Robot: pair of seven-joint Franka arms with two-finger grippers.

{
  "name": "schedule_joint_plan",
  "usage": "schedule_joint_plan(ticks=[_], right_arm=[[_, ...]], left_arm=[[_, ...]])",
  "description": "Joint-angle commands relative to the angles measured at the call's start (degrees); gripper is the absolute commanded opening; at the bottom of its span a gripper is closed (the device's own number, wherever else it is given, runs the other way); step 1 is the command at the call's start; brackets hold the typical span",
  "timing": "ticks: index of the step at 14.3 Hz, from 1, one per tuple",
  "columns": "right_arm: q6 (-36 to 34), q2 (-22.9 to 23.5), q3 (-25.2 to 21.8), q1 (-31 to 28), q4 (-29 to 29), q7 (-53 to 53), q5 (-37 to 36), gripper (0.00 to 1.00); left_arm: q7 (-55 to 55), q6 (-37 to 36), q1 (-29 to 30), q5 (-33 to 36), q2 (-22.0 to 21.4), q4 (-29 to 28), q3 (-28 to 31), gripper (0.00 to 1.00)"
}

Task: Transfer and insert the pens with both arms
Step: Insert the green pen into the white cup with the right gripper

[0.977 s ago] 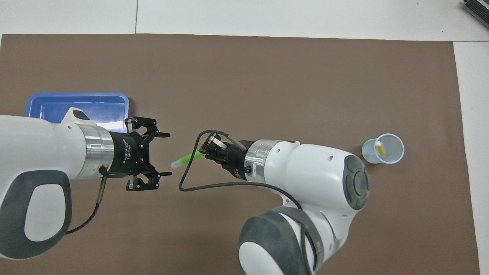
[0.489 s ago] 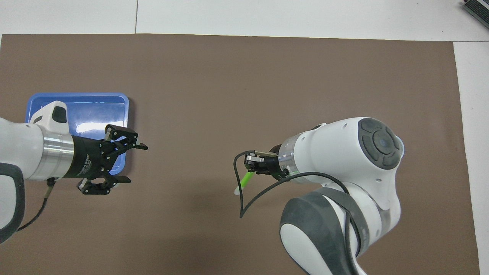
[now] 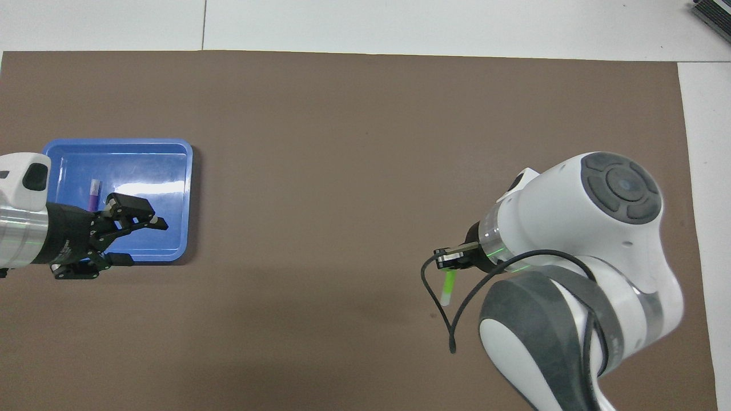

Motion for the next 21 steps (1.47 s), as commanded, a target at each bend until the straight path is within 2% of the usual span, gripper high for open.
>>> schedule_joint_plan(ticks=[1, 5, 8, 11, 16, 18, 21], right_arm=[[-2.0, -0.1, 0.7, -2.1, 1.3, -11.0, -6.1, 0.0], [0.0, 0.4, 0.6, -2.5, 1.8, -24.8, -13.8, 0.0], [1.1, 0.7, 0.5, -5.3, 2.1, -34.7, -16.6, 0.0], [6.3, 1.3, 0.6, -9.1, 1.5, -44.3, -18.5, 0.0], [12.8, 0.8, 0.7, -12.1, -2.4, -45.7, -16.4, 0.0], [13.6, 0.6, 0.6, -14.2, -3.9, -46.2, -12.3, 0.0], [16.8, 0.5, 0.6, -14.4, -5.2, -45.7, -11.4, 0.0]], left_arm=[[11.6, 1.5, 3.5, 4.0, 1.4, -1.2, -0.4, 0.83], [23.3, 7.3, 5.8, 8.5, 6.5, -1.1, -0.4, 0.83], [27.0, 12.0, 6.6, 11.8, 9.4, -1.0, -0.4, 0.83], [30.8, 17.2, 8.7, 13.9, 13.0, -0.6, -0.3, 0.83], [34.8, 25.6, 8.9, 19.1, 18.7, 0.5, -0.3, 0.83], [38.3, 27.0, 9.2, 20.0, 21.8, 2.3, -0.2, 0.83], [40.4, 29.6, 10.2, 20.1, 25.9, 4.4, -0.2, 0.82]])
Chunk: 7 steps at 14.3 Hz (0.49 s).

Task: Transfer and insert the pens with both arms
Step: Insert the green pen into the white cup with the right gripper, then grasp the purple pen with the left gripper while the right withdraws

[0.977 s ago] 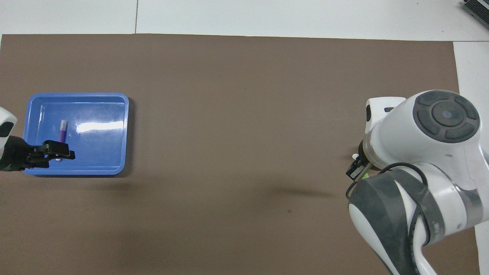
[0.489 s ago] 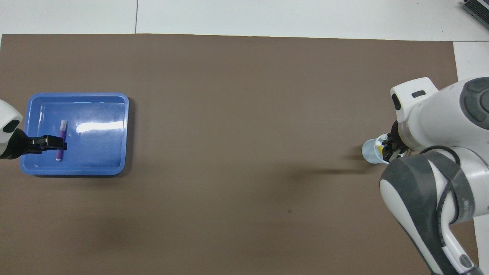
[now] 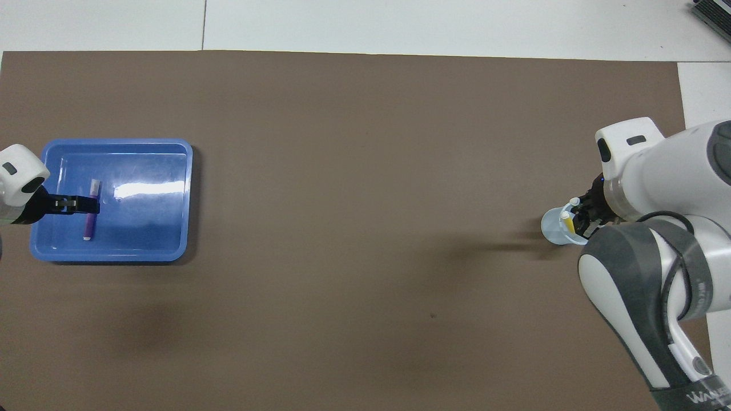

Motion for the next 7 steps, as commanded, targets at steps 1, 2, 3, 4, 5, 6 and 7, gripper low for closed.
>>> schedule_joint_plan(ticks=[1, 2, 3, 4, 5, 6, 7], right_arm=[[2.1, -1.2, 0.6, -1.1, -2.2, -0.7, 1.4, 0.0], [2.2, -1.4, 0.6, -1.2, -2.9, -0.4, 1.4, 0.0], [3.3, -1.8, 0.6, -1.8, -3.6, -0.2, 1.4, 0.0], [4.3, -1.8, 0.6, -2.5, -4.0, -0.2, 1.5, 0.0], [4.3, -1.9, 0.6, -2.8, -4.1, -0.2, 2.4, 0.0], [4.3, -2.1, 0.6, -2.9, -4.8, -0.5, 3.2, 0.0], [4.3, -2.1, 0.6, -2.8, -4.9, -0.3, 3.2, 0.0]], left_arm=[[1.8, 3.3, 1.0, 1.3, 4.9, 2.8, -0.3, 0.82], [1.8, 4.7, 1.0, 1.3, 6.1, 2.9, -0.3, 0.81], [1.7, 6.1, 1.0, 1.3, 7.1, 3.1, -0.3, 0.81], [1.7, 7.0, 1.0, 1.3, 7.9, 3.1, -0.3, 0.81], [1.7, 7.2, 1.0, 1.3, 8.1, 3.2, -0.3, 0.81], [1.7, 7.2, 1.0, 1.3, 8.3, 3.5, -0.3, 0.79], [1.8, 7.2, 1.0, 1.3, 8.5, 3.7, -0.3, 0.79]])
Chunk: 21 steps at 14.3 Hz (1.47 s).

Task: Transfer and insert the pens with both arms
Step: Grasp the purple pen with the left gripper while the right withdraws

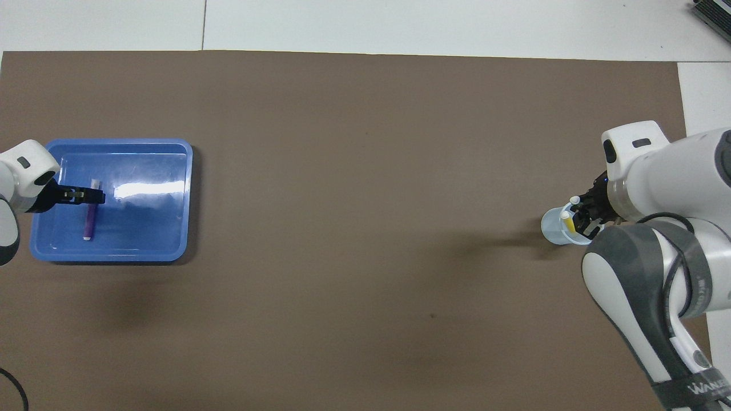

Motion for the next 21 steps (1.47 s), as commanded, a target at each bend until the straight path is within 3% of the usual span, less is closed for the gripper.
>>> schedule_joint_plan(ticks=[1, 2, 4, 5, 9, 13, 16, 18, 20, 21], right_arm=[[1.4, -1.8, 0.6, -1.0, -2.4, -0.3, 1.6, 0.1], [1.4, -1.8, 0.6, -1.0, -2.4, -0.3, 1.6, 0.27], [1.4, -1.8, 0.6, -1.0, -2.5, -0.2, 1.6, 0.87], [1.3, -1.8, 0.6, -1.0, -2.5, -0.3, 1.6, 1.0], [-0.3, -1.7, 0.7, -0.9, -1.7, 0.5, 2.6, 1.0], [-4.5, -1.4, 1.5, -0.2, 0.6, 12.8, 7.1, 1.0], [-6.8, -1.5, 1.6, 1.4, 1.2, 23.9, 12.2, 1.0], [-8.2, -1.8, 1.7, 1.6, 1.3, 32.7, 16.9, 1.0], [-9.4, -2.0, 2.6, 1.6, 1.3, 40.3, 19.2, 1.0], [-9.8, -2.5, 2.9, 1.6, 1.3, 43.6, 20.0, 1.0]], left_arm=[[0.5, 1.0, 0.5, 1.3, 1.4, 1.4, -0.3, 0.78], [0.5, 1.5, 0.5, 1.3, 1.8, 1.4, -0.3, 0.77], [0.6, 1.6, 0.5, 1.3, 2.0, 1.3, -0.3, 0.74], [0.5, 1.6, 0.7, 1.4, 2.2, 1.3, -0.3, 0.74], [0.5, 1.2, 2.1, 1.4, 3.4, 0.8, -0.3, 0.72], [0.4, 1.2, 2.1, 1.4, 3.4, 0.8, -0.3, 0.62], [0.3, 1.3, 2.0, 1.4, 3.4, 0.8, -0.3, 0.44], [0.2, 1.3, 2.0, 1.4, 3.4, 0.8, -0.3, 0.19], [0.0, 1.5, 1.7, 1.4, 3.4, 0.7, -0.3, 0.01], [0.0, 1.4, 1.5, 1.3, 3.4, 0.7, -0.3, 0.0]])
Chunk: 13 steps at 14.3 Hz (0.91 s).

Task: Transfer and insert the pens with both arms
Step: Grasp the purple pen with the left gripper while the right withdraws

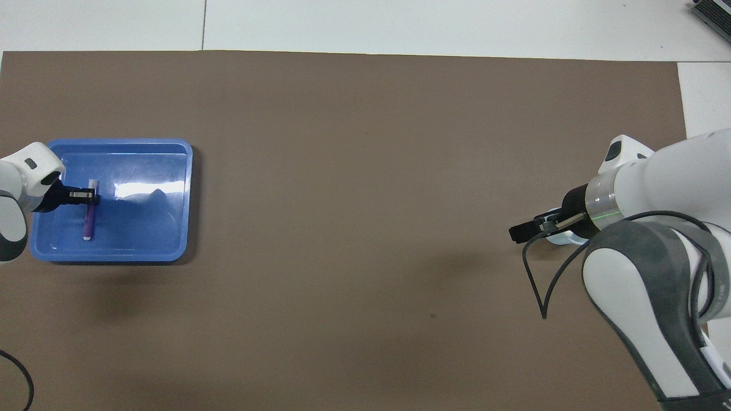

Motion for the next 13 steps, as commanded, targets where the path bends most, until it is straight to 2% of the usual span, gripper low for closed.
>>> schedule_joint_plan(ticks=[1, 4, 6, 9, 13], right_arm=[[-2.3, -1.5, 1.2, -0.3, -0.1, 9.3, 3.3, 1.0], [-2.7, -1.5, 1.3, -0.2, 0.0, 15.4, 6.4, 1.0], [-2.6, -1.5, 1.9, -0.3, 0.0, 20.5, 8.6, 1.0], [-2.2, -1.5, 2.0, -0.2, 0.2, 29.8, 12.7, 1.0], [-2.1, -1.5, 2.0, -0.2, 0.5, 35.7, 15.3, 1.0]], left_arm=[[-0.3, 0.7, 0.0, 1.2, 0.9, -0.2, 0.1, 0.0], [-0.4, -1.2, -0.1, 1.2, 0.9, 0.5, 0.1, 0.0], [-1.0, -6.1, -0.1, 1.1, 0.9, 3.6, 0.1, 0.0], [-8.4, -14.2, -1.1, 1.2, 0.3, 8.2, -0.1, 0.0], [-24.4, -21.9, -3.3, 0.2, -2.3, 12.3, -0.8, 0.0]])
